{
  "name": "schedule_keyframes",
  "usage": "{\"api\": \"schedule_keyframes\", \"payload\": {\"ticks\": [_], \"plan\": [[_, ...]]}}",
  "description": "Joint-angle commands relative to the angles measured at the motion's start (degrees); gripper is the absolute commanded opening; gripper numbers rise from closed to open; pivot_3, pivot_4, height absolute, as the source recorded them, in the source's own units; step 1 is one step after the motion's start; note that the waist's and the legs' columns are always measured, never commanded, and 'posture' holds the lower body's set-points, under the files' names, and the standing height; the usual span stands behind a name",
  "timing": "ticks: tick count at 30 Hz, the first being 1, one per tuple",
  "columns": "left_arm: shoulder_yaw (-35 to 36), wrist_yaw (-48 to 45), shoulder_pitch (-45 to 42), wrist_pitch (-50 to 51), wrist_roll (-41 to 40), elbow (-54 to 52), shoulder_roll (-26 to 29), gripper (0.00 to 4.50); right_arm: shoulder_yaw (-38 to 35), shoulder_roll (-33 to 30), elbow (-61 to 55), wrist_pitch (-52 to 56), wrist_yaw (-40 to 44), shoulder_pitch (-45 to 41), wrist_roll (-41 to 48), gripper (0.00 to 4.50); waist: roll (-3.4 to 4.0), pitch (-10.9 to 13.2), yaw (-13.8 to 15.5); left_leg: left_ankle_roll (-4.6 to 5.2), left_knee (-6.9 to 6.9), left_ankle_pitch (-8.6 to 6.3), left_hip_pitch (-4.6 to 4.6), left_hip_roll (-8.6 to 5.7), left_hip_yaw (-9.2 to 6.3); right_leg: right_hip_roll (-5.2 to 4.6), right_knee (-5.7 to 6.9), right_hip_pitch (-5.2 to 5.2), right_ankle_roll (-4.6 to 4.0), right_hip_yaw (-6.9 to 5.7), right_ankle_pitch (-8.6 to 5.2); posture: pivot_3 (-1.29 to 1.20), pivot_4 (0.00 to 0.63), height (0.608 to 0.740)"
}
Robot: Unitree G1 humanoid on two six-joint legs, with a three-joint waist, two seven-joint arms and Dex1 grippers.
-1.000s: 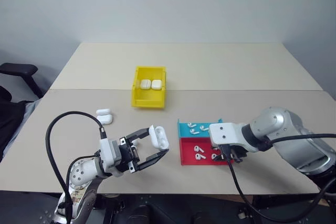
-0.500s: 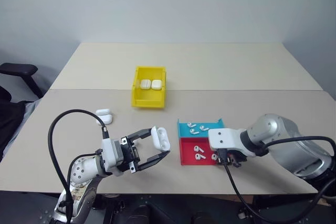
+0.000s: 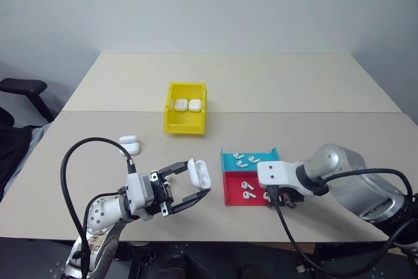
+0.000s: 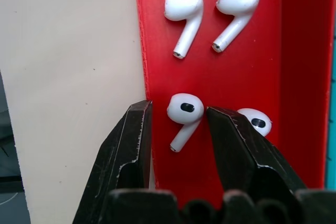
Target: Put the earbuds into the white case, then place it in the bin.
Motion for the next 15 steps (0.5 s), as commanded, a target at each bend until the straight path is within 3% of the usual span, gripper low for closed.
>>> {"api": "schedule_keyframes", "payload": {"ticks": [1,15], "plan": [[0.44,0.34,-0.09,0.11,0.30,-2.22,0.53,2.77,-0.48,0.10,-0.48,1.04,-0.16,-1.14,-0.31,2.02,0.00,0.00,-0.02,0.00,-0.01,0.00,0.00,0.00,0.00,0.00,0.00,0.00,0.00,0.00,0.00,0.00,0.150,0.740],[0.51,1.07,0.34,0.98,1.23,-2.81,0.61,2.77,0.00,0.99,0.19,2.70,0.10,-1.79,0.34,2.02,0.00,0.00,-0.01,0.00,-0.01,0.00,0.00,0.00,-0.01,0.00,0.00,-0.01,0.00,0.00,0.00,0.00,0.150,0.740]]}}
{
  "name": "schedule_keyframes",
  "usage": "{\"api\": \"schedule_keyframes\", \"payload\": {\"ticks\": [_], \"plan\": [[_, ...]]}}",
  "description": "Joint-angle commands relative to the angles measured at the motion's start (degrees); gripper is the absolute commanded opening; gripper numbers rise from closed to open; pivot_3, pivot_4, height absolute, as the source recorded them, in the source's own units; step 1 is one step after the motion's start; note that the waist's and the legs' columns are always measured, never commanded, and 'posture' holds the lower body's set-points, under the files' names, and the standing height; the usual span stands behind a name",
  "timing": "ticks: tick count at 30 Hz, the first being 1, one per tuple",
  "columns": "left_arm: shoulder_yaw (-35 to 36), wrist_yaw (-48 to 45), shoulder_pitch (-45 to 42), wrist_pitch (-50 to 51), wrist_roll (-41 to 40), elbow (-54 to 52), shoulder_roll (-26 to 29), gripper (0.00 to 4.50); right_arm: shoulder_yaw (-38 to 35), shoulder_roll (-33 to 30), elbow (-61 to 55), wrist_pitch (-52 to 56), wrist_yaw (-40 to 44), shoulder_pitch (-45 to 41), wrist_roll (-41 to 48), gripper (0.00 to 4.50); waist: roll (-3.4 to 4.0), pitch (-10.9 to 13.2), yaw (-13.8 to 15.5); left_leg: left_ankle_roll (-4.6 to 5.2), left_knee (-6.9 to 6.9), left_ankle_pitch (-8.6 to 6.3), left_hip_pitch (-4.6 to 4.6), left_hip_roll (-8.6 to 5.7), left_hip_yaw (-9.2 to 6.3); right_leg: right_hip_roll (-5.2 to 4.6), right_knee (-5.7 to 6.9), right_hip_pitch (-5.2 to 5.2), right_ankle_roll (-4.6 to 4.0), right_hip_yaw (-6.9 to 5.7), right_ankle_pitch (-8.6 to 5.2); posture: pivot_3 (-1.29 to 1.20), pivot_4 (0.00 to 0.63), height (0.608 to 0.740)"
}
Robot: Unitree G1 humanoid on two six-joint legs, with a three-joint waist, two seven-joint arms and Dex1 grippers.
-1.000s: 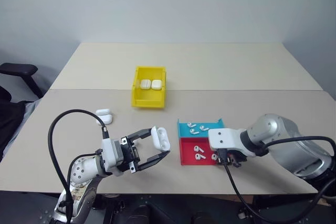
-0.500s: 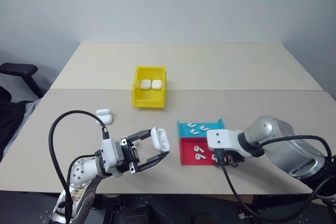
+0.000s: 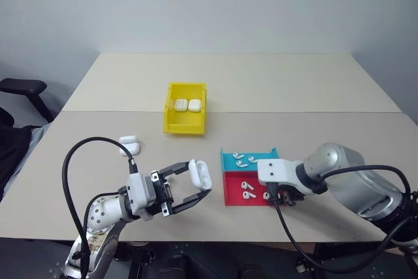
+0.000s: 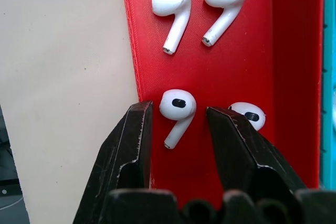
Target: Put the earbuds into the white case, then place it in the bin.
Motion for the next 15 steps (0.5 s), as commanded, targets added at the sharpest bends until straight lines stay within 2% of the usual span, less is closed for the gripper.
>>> {"api": "schedule_keyframes", "payload": {"ticks": [1,12,15], "plan": [[0.50,0.61,0.41,-0.15,0.29,-2.38,0.37,2.77,-0.42,0.34,-0.17,1.07,-0.01,-1.12,0.36,2.02,0.00,0.00,0.01,0.00,0.00,0.00,0.00,0.00,0.00,0.00,0.00,0.00,0.00,0.00,0.00,0.00,0.150,0.740],[0.66,1.45,1.41,0.04,1.01,-3.02,0.47,2.77,0.35,0.69,0.04,1.03,0.36,-1.18,0.23,2.02,0.00,0.00,0.00,0.00,0.00,0.00,0.00,0.00,-0.01,0.00,0.00,0.00,0.00,0.00,0.00,0.00,0.150,0.740],[0.64,1.61,1.63,0.03,1.11,-3.18,0.55,2.77,0.51,0.62,0.22,0.71,0.30,-1.09,-0.06,1.44,0.00,0.00,0.01,0.00,0.00,0.00,0.00,0.00,-0.01,0.00,0.00,0.00,0.00,0.00,0.00,0.00,0.150,0.740]]}}
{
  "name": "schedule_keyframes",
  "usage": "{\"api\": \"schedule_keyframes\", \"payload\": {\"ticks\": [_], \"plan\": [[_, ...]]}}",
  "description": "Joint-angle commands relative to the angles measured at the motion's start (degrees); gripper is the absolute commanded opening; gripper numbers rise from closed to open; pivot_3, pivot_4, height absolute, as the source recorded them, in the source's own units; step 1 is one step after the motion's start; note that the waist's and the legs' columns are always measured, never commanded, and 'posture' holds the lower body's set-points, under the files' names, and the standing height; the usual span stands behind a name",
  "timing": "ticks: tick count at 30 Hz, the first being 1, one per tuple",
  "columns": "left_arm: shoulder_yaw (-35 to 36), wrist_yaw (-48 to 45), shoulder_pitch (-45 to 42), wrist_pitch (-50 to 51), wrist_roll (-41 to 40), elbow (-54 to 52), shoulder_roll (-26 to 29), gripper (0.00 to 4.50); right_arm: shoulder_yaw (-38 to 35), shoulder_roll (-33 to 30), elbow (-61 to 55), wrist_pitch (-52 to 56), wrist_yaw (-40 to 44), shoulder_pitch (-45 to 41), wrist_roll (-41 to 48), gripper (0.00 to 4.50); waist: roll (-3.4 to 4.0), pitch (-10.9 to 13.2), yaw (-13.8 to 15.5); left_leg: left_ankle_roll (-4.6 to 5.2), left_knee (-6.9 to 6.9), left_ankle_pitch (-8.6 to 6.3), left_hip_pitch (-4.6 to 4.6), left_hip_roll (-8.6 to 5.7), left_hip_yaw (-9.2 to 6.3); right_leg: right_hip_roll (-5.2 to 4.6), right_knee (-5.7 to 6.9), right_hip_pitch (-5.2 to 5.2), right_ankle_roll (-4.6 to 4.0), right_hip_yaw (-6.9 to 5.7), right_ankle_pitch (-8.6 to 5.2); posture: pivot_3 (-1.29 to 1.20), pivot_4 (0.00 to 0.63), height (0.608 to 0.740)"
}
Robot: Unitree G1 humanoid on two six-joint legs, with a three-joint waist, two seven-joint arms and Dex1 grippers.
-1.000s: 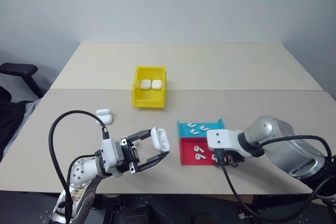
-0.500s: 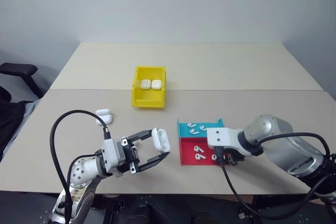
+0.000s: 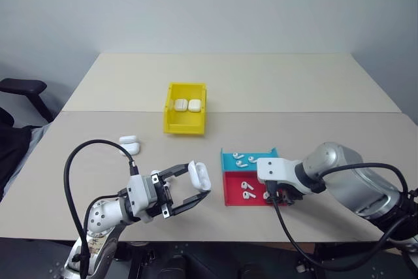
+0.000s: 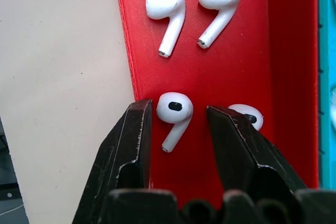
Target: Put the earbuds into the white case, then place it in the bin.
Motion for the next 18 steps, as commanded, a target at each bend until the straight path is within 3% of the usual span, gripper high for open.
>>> {"api": "schedule_keyframes", "payload": {"ticks": [1,12,16,18], "plan": [[0.61,0.46,0.29,-0.14,0.04,-2.78,0.56,2.77,0.35,0.11,-0.43,-0.17,-0.03,-0.65,-0.07,1.44,0.00,0.00,0.01,0.00,0.00,0.00,0.00,0.00,0.00,0.00,0.00,0.00,0.00,0.00,0.00,0.00,0.150,0.740],[0.29,0.72,-0.49,-0.12,0.03,-2.21,0.73,2.77,0.14,-0.06,-0.79,-0.06,-0.16,-0.50,-0.03,1.44,0.00,0.00,0.01,0.00,0.00,0.00,0.00,0.00,0.00,0.00,0.00,0.00,0.00,0.00,0.00,0.00,0.150,0.740],[0.32,0.69,-0.59,-0.05,0.07,-2.12,0.83,2.77,0.11,-0.10,-1.01,-0.12,-0.29,-0.16,-0.01,0.66,0.00,0.00,0.00,0.00,0.00,0.00,0.00,0.00,-0.01,0.00,0.00,0.00,0.00,-0.01,0.00,0.00,0.150,0.740],[0.31,0.69,-0.52,-0.01,0.08,-2.19,0.88,2.77,0.15,-0.08,-1.06,0.01,-0.25,-0.18,0.05,0.66,0.00,0.00,0.01,0.00,0.00,0.00,0.00,0.00,-0.01,0.00,0.00,0.00,0.00,-0.01,0.00,0.00,0.150,0.740]]}}
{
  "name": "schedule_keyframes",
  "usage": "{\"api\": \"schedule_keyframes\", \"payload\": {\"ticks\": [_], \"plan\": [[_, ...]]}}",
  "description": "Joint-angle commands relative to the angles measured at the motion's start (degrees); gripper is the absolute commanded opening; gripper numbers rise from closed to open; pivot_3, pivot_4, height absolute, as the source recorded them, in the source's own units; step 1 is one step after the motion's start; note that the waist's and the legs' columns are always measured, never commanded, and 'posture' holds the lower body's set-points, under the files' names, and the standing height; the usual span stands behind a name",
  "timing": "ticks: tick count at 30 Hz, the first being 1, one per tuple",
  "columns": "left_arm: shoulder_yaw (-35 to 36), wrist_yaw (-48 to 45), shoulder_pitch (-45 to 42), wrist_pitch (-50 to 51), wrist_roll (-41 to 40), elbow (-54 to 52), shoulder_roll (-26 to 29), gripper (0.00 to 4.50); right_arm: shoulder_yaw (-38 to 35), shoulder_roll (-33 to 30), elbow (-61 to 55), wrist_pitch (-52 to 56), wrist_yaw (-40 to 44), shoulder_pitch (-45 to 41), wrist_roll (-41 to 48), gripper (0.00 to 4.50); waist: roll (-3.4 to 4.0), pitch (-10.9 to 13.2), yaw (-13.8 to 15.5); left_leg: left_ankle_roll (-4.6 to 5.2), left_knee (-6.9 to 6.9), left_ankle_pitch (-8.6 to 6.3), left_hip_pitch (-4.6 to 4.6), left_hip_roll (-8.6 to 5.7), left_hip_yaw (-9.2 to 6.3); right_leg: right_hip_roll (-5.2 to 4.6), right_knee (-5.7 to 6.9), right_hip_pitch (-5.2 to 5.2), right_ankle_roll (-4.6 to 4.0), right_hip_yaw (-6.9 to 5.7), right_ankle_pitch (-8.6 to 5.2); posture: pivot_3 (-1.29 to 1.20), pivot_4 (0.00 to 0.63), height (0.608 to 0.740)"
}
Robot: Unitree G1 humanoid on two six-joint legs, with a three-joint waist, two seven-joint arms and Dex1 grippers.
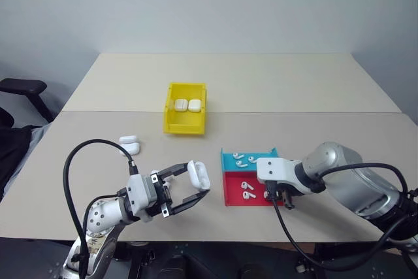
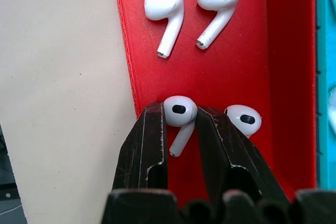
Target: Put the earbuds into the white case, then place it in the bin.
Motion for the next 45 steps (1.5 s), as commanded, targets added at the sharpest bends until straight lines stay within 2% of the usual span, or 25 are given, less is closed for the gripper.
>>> {"api": "schedule_keyframes", "payload": {"ticks": [1,5,7,12,14,18,23,29,36,45], "plan": [[0.31,0.22,-0.30,-0.02,0.05,-2.15,0.33,2.77,0.10,-0.10,-1.01,0.03,-0.11,-0.19,0.10,0.66,0.00,0.00,0.00,0.00,0.00,0.00,0.00,0.00,0.00,0.00,0.00,0.00,0.00,0.00,0.00,0.00,0.150,0.740],[0.38,0.40,-0.35,0.28,-0.01,-2.41,0.41,2.77,-0.95,-0.41,-1.92,0.45,0.07,-0.28,0.82,0.66,0.00,0.00,0.00,0.00,0.00,0.00,0.00,0.00,0.00,0.00,0.00,0.00,0.00,0.00,0.00,0.00,0.150,0.740],[0.54,0.53,-0.67,0.32,-0.46,-2.77,0.24,2.77,-4.09,-1.01,-3.52,0.53,1.00,-0.46,3.14,0.66,0.00,0.00,0.01,0.00,0.00,0.00,0.00,0.00,0.00,0.00,0.00,-0.01,0.00,0.00,0.00,0.00,0.150,0.740],[1.02,0.87,-2.02,2.31,-4.02,-5.45,-0.15,2.77,-22.52,2.25,-4.49,2.23,0.92,-3.41,15.56,0.66,-0.01,0.01,-0.06,0.00,0.00,0.00,-0.11,0.00,-0.02,0.00,0.02,-0.09,0.00,0.00,0.00,0.00,0.150,0.740],[1.11,0.66,-2.70,2.87,-6.50,-6.25,-0.89,2.77,-30.48,4.66,-3.55,-1.12,0.06,-2.90,20.10,0.66,-0.01,0.00,0.09,0.00,-0.01,0.00,-0.10,0.00,-0.03,0.01,0.02,-0.07,0.00,-0.02,0.00,0.00,0.150,0.740],[0.61,-1.91,-4.53,4.06,-9.32,-6.30,-0.50,2.77,-43.62,12.45,-2.06,-14.58,0.61,0.72,29.29,0.66,-0.05,-0.01,0.20,0.02,-0.01,-0.01,-0.11,0.02,-0.06,0.04,-0.06,0.02,0.00,-0.08,0.00,0.00,0.150,0.740],[-0.42,-3.34,-8.01,5.37,-10.40,-5.19,-1.70,2.77,-48.94,20.52,-0.76,-24.76,-1.70,1.07,36.98,0.66,-0.04,-0.01,0.08,0.02,0.03,-0.01,-0.05,0.01,-0.07,0.04,0.01,0.07,0.00,-0.11,0.00,0.00,0.150,0.740],[-1.71,-4.39,-11.24,5.41,-11.02,-4.49,-4.39,2.77,-49.00,27.74,0.90,-30.02,-2.70,0.11,46.57,0.66,-0.04,-0.01,-0.10,0.02,0.02,-0.01,0.01,0.06,-0.09,0.12,0.03,0.11,0.00,-0.08,0.00,0.00,0.150,0.740],[-3.02,-4.07,-13.23,5.06,-9.79,-4.44,-7.50,2.77,-42.07,32.50,2.96,-36.91,-2.13,1.12,44.84,0.66,-0.03,-0.01,-0.13,0.02,0.02,-0.01,0.03,0.07,-0.11,0.14,0.05,0.10,0.00,-0.08,0.00,0.00,0.150,0.740],[-3.06,-3.60,-13.58,5.12,-8.67,-4.98,-7.96,2.77,-37.68,32.86,6.03,-44.16,1.19,2.68,42.78,0.66,-0.03,-0.01,-0.04,0.01,0.02,-0.01,0.03,0.09,-0.15,0.18,0.04,0.10,-0.01,-0.08,0.00,0.00,0.150,0.740]]}}
